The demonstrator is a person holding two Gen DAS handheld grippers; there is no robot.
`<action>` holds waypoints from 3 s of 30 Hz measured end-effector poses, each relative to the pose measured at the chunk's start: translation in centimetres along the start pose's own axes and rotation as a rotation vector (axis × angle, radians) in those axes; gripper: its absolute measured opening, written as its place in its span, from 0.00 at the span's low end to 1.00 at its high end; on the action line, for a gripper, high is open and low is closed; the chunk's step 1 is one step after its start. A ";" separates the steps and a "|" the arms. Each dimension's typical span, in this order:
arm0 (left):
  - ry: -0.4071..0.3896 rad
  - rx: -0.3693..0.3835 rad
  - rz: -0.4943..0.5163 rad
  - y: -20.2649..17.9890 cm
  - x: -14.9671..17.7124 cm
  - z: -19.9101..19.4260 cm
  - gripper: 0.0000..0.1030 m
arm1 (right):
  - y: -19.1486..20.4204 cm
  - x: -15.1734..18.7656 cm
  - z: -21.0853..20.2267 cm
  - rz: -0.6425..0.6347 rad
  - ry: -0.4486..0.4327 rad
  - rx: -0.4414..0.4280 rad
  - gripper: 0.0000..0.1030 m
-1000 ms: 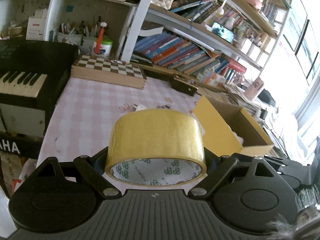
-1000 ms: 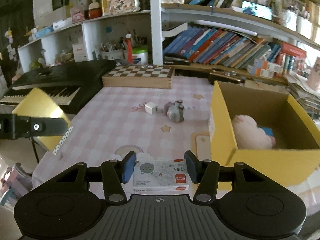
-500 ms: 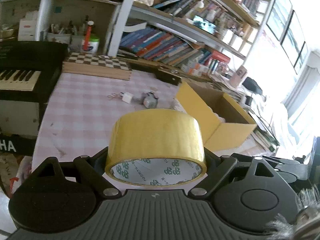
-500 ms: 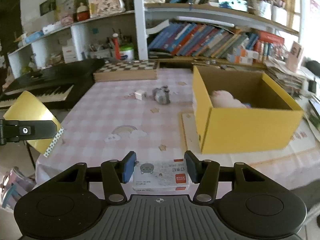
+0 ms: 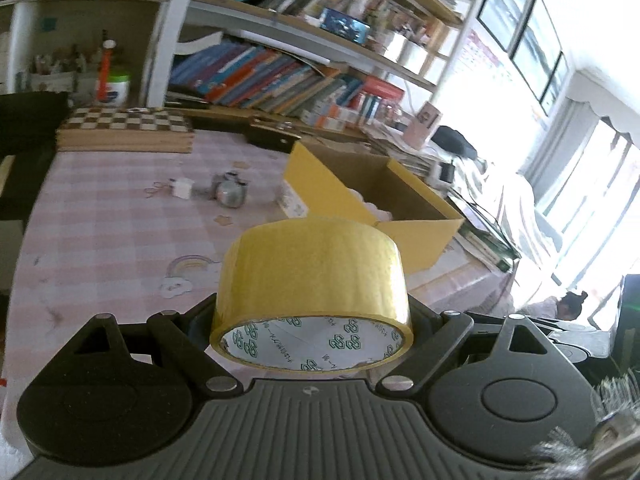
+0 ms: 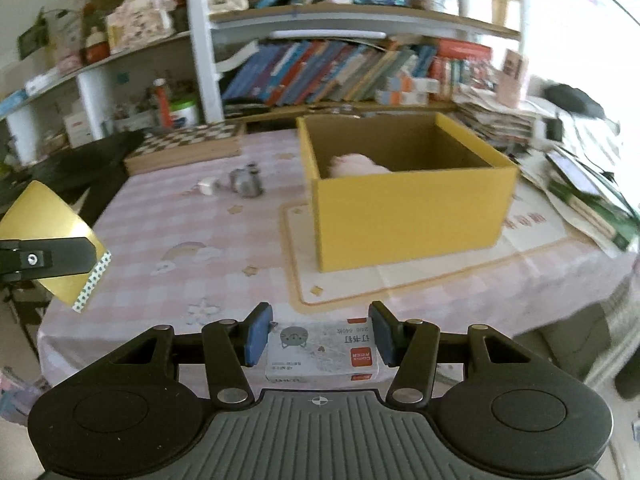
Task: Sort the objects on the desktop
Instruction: 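Lift and carry the tape roll with the left tool while the right tool carries the white box, then lower the tape roll into the yellow box and open the left tool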
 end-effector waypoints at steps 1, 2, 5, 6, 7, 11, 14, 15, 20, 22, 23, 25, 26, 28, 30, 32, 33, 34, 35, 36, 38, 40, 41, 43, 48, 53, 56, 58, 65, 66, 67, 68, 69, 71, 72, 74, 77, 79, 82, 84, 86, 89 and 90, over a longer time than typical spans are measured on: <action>0.004 0.006 0.005 -0.3 0.0 0.3 0.86 | -0.4 0.2 0.0 0.008 0.004 0.007 0.52; 0.009 0.013 0.012 -0.7 -0.1 0.7 0.86 | -0.8 0.4 0.0 0.017 0.007 0.015 0.52; 0.021 0.034 0.029 -1.8 -0.2 1.7 0.86 | -2.1 0.8 0.0 0.037 0.015 0.035 0.52; 0.025 0.044 0.038 -2.4 -0.2 2.1 0.86 | -2.6 0.8 0.1 0.043 0.018 0.041 0.52; 0.028 0.053 0.046 -2.8 -0.3 2.4 0.86 | -3.1 0.9 0.1 0.049 0.021 0.049 0.52; 0.032 0.095 0.087 -5.5 -0.9 4.1 0.86 | -5.5 1.1 0.2 0.077 0.030 0.079 0.52; 0.030 0.124 0.115 -7.6 -1.7 5.5 0.86 | -7.4 1.1 0.6 0.099 0.040 0.096 0.52; 0.027 0.131 0.123 -8.2 -2.0 5.8 0.86 | -8.2 1.1 0.8 0.106 0.041 0.102 0.52; 0.002 0.160 0.147 -11.3 -4.1 8.4 0.86 | -11.3 0.4 1.7 0.119 0.041 0.117 0.52; -0.007 0.165 0.155 -12.4 -4.9 9.6 0.86 | -12.5 0.1 2.1 0.123 0.042 0.119 0.52; -0.011 0.166 0.158 -12.9 -5.2 10.2 0.86 | -13.1 -0.1 2.3 0.125 0.042 0.120 0.52; -0.016 0.166 0.166 -13.9 -5.8 11.5 0.86 | -14.4 -0.5 2.8 0.129 0.041 0.123 0.52; -0.019 0.165 0.169 -14.3 -6.0 12.1 0.86 | -15.0 -0.7 3.0 0.129 0.040 0.123 0.52; -0.021 0.158 0.174 -15.0 -6.4 13.4 0.86 | -16.1 -1.2 3.4 0.128 0.036 0.121 0.52; -0.023 0.146 0.175 -15.5 -6.9 14.7 0.86 | -17.0 -1.9 3.8 0.120 0.028 0.114 0.52; -0.030 0.129 0.179 -15.9 -7.3 15.8 0.86 | -17.9 -2.7 4.2 0.109 0.016 0.104 0.52; -0.035 0.120 0.183 -16.0 -7.5 16.3 0.86 | -18.3 -3.3 4.4 0.101 0.007 0.098 0.52; -0.039 0.110 0.185 -16.2 -7.8 16.8 0.86 | -18.7 -3.8 4.6 0.092 -0.002 0.090 0.52; -0.044 0.099 0.187 -16.2 -8.1 17.3 0.86 | -19.1 -4.4 4.7 0.082 -0.012 0.082 0.52; -0.048 0.088 0.189 -16.2 -8.4 17.8 0.86 | -19.3 -5.1 5.0 0.067 -0.025 0.070 0.52; -0.055 0.063 0.192 -16.3 -9.1 18.9 0.86 | -19.8 -6.3 5.5 0.028 -0.048 0.050 0.52; -0.063 0.045 0.193 -16.3 -9.8 19.8 0.86 | -19.9 -7.4 6.0 -0.014 -0.070 0.025 0.52; -0.063 0.038 0.194 -16.3 -10.2 20.3 0.86 | -19.9 -8.0 6.3 -0.035 -0.079 0.011 0.52; -0.058 0.021 0.199 -16.4 -10.8 21.5 0.86 | -19.8 -9.1 7.2 -0.080 -0.095 -0.024 0.52; -0.019 -0.018 0.206 -16.2 -12.6 25.3 0.86 | -18.6 -11.7 9.9 -0.214 -0.118 -0.113 0.52; 0.033 -0.067 0.240 -16.1 -13.4 29.3 0.86 | -17.2 -13.2 13.6 -0.355 -0.076 -0.199 0.52; 0.078 -0.107 0.267 -15.7 -13.2 31.8 0.86 | -16.5 -13.3 15.9 -0.431 -0.017 -0.240 0.52; 0.104 -0.126 0.281 -15.4 -12.9 33.0 0.86 | -16.2 -13.1 17.0 -0.470 0.020 -0.268 0.51; 0.200 -0.178 0.329 -14.4 -11.5 36.0 0.87 | -15.3 -12.0 20.1 -0.577 0.125 -0.338 0.52; 0.211 -0.184 0.328 -14.3 -11.4 36.3 0.87 | -15.2 -11.7 20.4 -0.590 0.143 -0.347 0.52; 0.221 -0.192 0.327 -14.2 -11.3 36.5 0.87 | -15.1 -11.5 20.9 -0.601 0.160 -0.354 0.52; 0.229 -0.196 0.324 -14.2 -11.2 36.7 0.87 | -14.9 -11.4 20.9 -0.626 0.155 -0.350 0.52; 0.232 -0.190 0.324 -14.2 -11.2 36.7 0.87 | -14.7 -11.3 21.0 -0.641 0.162 -0.353 0.52; 0.231 -0.190 0.330 -14.3 -11.1 36.8 0.87 | -14.4 -11.2 21.3 -0.638 0.174 -0.372 0.52; 0.228 -0.195 0.335 -14.3 -11.1 36.8 0.87 | -14.4 -11.1 21.3 -0.634 0.178 -0.378 0.52; 0.220 -0.199 0.338 -14.3 -11.1 36.7 0.88 | -14.3 -11.0 21.4 -0.632 0.180 -0.377 0.53; 0.174 -0.184 0.333 -14.7 -11.7 36.0 0.94 | -14.4 -11.0 21.5 -0.620 0.177 -0.386 0.55; 0.145 -0.183 0.332 -14.9 -12.2 35.4 0.95 | -14.5 -11.2 21.6 -0.612 0.169 -0.384 0.57; 0.085 -0.180 0.323 -15.4 -13.1 33.8 0.97 | -14.6 -12.0 21.0 -0.577 0.137 -0.381 0.68; 0.023 -0.173 0.303 -15.9 -13.8 32.0 0.99 | -14.9 -12.8 20.1 -0.546 0.098 -0.374 0.71; -0.053 -0.160 0.271 -16.1 -14.6 29.7 1.00 | -15.1 -13.4 19.2 -0.520 0.060 -0.364 0.72; -0.117 -0.157 0.221 -15.9 -14.9 27.1 1.00 | -15.6 -14.0 18.0 -0.479 0.019 -0.345 0.72; -0.127 -0.160 0.207 -15.7 -14.9 26.5 1.00 | -15.7 -14.0 17.8 -0.470 0.013 -0.339 0.73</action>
Point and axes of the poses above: each gripper's, at about its wrist camera, not at the fingertips, and z roughly the way its jaws point, y to its left, x to its underside, the point moved 8 cm from there along z, roughly the way its jaws point, and after that the axes turned 12 degrees about -z, right-handed, at the moved point
